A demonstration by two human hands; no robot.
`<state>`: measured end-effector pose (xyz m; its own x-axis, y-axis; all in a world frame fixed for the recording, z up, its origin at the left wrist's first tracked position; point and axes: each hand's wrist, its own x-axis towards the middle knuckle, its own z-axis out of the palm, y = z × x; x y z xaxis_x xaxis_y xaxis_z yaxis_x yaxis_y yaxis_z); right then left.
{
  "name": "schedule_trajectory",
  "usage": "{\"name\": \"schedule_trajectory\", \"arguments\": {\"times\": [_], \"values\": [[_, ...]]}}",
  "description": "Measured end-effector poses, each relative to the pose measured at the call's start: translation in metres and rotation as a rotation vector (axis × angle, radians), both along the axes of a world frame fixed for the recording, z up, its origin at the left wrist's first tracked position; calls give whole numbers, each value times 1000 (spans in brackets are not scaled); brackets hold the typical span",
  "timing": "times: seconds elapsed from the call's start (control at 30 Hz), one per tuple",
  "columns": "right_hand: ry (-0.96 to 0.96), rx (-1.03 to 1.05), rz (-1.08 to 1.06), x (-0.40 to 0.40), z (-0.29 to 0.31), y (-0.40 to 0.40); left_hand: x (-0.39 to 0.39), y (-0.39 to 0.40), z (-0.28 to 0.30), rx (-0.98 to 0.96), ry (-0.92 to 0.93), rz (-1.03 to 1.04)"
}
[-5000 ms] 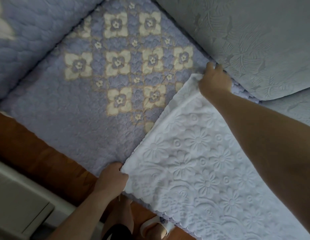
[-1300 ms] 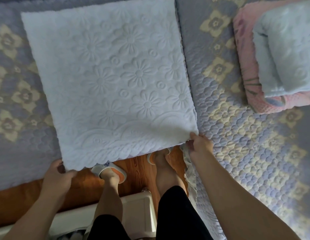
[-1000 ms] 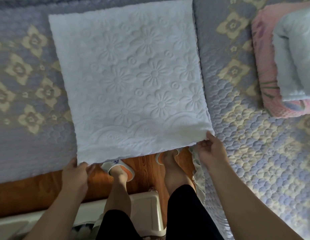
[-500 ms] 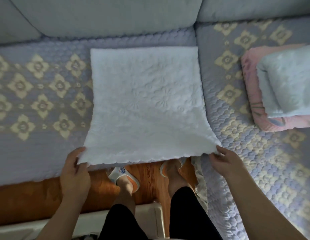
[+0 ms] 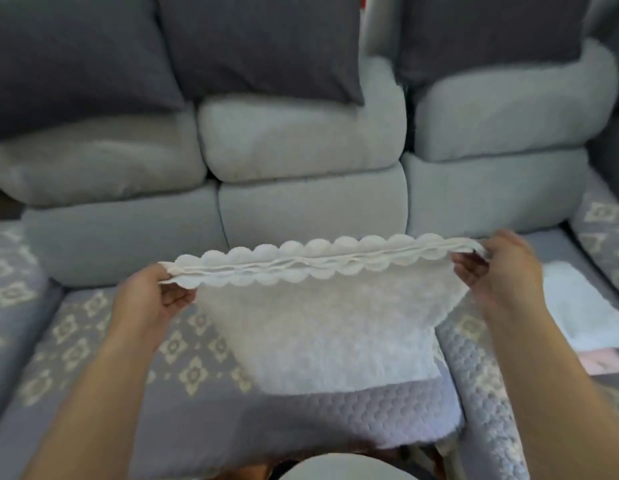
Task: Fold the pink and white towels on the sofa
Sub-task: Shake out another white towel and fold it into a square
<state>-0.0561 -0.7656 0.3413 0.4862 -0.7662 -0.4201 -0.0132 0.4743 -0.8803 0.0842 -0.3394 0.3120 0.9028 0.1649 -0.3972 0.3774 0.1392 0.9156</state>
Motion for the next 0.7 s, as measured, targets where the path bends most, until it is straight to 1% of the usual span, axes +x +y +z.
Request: {"name": "schedule_trajectory", "arguments": {"times": [0.07, 0.13, 0.2, 0.27, 0.37, 0.47, 0.57, 0.63, 0.7], "values": [[28, -18, 53, 33, 14, 22, 17, 29, 25, -41, 43, 29], [120, 3, 186, 68, 22, 46, 34, 55, 39, -51, 138, 34], [195, -8, 312, 97, 23, 66, 46, 76, 47, -29, 219, -9], [185, -33, 374, 117, 26, 79, 53, 89, 57, 4, 216, -42], [69, -84, 320, 131, 46, 86, 62, 98, 76, -62, 145, 26], [-75, -130, 259, 112, 68, 88, 40, 106, 91, -141, 36, 38], [-116, -193, 234, 64, 62, 83, -6, 110, 84, -152, 2, 14], [-97, -235, 235, 27, 39, 76, -43, 109, 59, -134, 42, 16], [-29, -279, 241, -10, 4, 67, -81, 98, 21, -89, 150, -54]]}}
